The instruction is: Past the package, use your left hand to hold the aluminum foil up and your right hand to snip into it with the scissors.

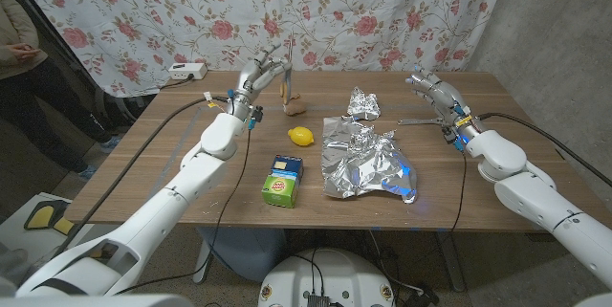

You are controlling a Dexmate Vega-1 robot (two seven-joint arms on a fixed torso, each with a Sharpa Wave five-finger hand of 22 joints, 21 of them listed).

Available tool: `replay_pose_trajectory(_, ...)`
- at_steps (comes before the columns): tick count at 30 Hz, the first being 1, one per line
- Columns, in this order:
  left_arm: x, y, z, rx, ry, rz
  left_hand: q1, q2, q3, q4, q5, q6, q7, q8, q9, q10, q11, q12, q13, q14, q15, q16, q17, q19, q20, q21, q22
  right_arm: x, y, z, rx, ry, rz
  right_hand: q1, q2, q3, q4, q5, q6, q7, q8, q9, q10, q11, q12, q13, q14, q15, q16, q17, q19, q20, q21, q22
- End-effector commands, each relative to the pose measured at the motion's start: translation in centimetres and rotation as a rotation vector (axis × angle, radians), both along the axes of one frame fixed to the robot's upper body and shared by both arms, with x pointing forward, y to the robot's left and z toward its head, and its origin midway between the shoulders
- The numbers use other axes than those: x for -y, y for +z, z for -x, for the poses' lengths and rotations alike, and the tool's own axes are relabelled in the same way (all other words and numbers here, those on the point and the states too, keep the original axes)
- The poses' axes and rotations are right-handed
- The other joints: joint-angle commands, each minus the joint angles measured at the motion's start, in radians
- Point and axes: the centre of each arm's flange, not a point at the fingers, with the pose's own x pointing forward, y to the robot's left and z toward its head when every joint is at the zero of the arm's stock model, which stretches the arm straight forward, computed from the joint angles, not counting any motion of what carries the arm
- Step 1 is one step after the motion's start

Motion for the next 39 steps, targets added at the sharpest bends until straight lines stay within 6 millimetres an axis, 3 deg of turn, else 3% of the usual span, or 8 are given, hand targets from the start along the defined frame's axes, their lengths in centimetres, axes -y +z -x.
replay_pose_trajectory(1, 0.6, 0.3, 0.1, 0.004, -0.057, 0.008, 0.021, 0.020, 0.004, 0.007, 0.006, 0.007, -0.006, 0.002, 0.003, 0.002, -0.006, 0.006, 0.003, -0.026, -0.041, -0.005, 0.000, 0.007, -0.006, 0.003, 0.002, -0.7, 0.1, 0.8, 0.014, 0.001, 0.026, 0.026, 0.000, 0.012, -0.002, 0.004, -0.011, 0.000, 0.009, 0.002, 0.017, -0.004, 0.007, 0.004, 0.006, 0.001, 0.004, 0.003, -0.004, 0.001, 0.003, 0.003)
replay_pose_trajectory(19, 2.3, 0.7, 0.2, 0.022, -0.143, 0.020, 0.023, 0.018, 0.004, 0.008, 0.007, 0.009, -0.009, 0.002, 0.003, 0.000, -0.006, 0.008, 0.002, -0.019, -0.043, -0.009, 0.000, 0.008, -0.011, 0.003, 0.002, -2.4, 0.2, 1.2, 0.013, 0.037, 0.080, 0.087, -0.005, 0.034, -0.006, 0.006, -0.054, 0.010, -0.002, 0.003, 0.040, -0.009, 0.009, 0.012, 0.010, -0.003, 0.005, 0.000, -0.006, 0.004, 0.003, 0.002)
replay_pose_trajectory(31, 4.0, 0.7, 0.1, 0.020, -0.202, 0.031, 0.024, 0.019, 0.004, 0.008, 0.009, 0.013, -0.014, 0.002, 0.003, -0.002, -0.006, 0.008, 0.003, -0.014, -0.044, -0.011, 0.000, 0.007, -0.016, 0.003, 0.002, -3.6, 0.1, 1.8, 0.029, 0.072, 0.077, 0.133, -0.016, 0.047, -0.007, 0.004, -0.098, 0.007, -0.009, 0.004, 0.041, -0.025, 0.004, 0.017, 0.008, -0.005, 0.004, -0.001, -0.009, 0.003, 0.001, 0.002)
replay_pose_trajectory(39, 4.8, 0.8, -0.1, 0.011, -0.246, 0.044, 0.026, 0.018, 0.003, 0.008, 0.009, 0.015, -0.014, 0.003, 0.003, -0.001, -0.006, 0.010, 0.003, -0.010, -0.046, -0.011, 0.002, 0.005, -0.020, 0.002, 0.002, -3.9, 0.2, 2.3, 0.031, 0.088, 0.084, 0.172, -0.021, 0.059, -0.008, 0.002, -0.109, 0.001, -0.003, 0.005, 0.046, -0.049, 0.001, 0.022, 0.009, -0.009, 0.004, -0.001, -0.015, 0.005, 0.000, 0.002)
